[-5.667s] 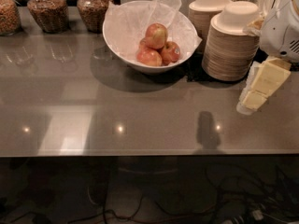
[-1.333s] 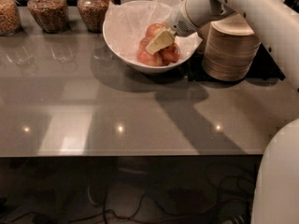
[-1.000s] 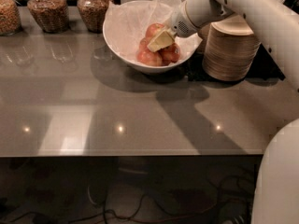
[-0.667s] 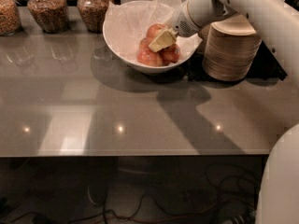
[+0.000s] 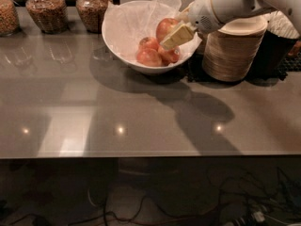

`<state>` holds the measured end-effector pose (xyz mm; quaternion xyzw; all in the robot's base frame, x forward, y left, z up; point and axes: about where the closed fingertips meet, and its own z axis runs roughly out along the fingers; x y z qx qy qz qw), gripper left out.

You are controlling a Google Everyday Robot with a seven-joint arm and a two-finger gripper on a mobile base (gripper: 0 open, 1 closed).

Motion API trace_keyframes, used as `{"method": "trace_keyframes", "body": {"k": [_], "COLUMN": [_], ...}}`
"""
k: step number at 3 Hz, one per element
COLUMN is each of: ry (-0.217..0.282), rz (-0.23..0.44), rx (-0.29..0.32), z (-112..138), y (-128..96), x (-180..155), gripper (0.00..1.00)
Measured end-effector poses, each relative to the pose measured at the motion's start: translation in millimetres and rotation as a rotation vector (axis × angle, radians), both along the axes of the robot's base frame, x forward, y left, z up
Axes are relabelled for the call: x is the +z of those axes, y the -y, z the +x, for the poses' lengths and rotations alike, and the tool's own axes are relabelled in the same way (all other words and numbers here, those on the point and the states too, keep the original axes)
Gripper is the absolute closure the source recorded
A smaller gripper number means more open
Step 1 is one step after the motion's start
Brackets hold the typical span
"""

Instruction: Pick apple from white bowl

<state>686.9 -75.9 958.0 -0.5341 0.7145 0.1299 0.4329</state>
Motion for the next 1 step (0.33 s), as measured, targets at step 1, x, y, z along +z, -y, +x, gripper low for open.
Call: {"method": "trace_keyframes", "body": {"k": [1], "ry": [0.036], "rz": [-0.013], "rx": [0.076], "z": [-56.5], "y": [23.4], "x": [8.6], "gripper": [1.00]}}
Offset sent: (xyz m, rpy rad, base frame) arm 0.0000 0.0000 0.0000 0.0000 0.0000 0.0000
